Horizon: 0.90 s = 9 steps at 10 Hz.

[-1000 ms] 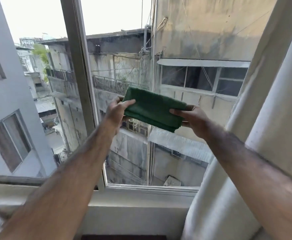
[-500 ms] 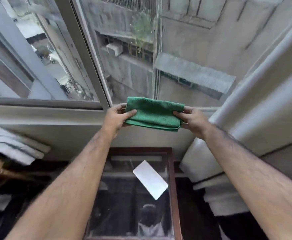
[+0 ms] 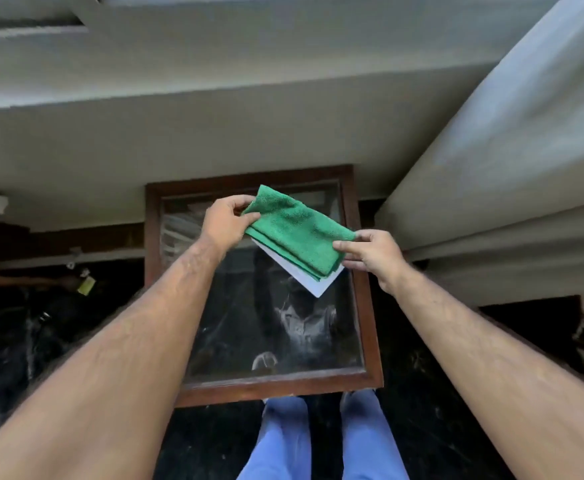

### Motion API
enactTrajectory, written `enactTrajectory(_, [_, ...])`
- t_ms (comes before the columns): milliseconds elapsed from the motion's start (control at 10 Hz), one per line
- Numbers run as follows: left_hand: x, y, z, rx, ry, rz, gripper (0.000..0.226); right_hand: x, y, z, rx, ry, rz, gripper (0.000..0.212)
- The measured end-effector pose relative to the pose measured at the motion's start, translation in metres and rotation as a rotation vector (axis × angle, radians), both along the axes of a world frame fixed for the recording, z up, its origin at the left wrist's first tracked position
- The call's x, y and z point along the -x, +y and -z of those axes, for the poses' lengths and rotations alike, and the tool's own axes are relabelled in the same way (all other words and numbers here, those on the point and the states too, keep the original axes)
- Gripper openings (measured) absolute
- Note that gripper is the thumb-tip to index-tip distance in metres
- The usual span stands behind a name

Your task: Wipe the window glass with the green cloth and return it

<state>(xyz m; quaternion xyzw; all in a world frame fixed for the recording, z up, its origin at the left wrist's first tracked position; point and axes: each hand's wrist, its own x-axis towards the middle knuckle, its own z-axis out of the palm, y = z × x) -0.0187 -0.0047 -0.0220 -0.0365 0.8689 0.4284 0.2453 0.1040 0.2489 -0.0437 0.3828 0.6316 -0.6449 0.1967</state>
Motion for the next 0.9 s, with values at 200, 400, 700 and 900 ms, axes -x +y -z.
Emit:
enactTrajectory(200, [-0.01,0.02,0.088,0.22,0.029,0.04,0.034,-0.022,-0.024,0.096,-0.12,-0.077,0.091,0.016])
enactTrajectory(400, [-0.012,0.032,0.143,0.308,0.042,0.06,0.039,-0.02,-0.031,0.147,-0.32,-0.124,0.063,0.017])
enactTrajectory(700, [-0.026,0.033,0.142,0.567,0.217,0.46,0.059,-0.014,-0.029,0.106,-0.792,-0.096,-0.427,0.037])
enactTrajectory(900, [-0.019,0.023,0.069,0.596,0.437,0.575,0.074,0.019,-0.019,0.034,-1.099,0.3,-0.716,0.074])
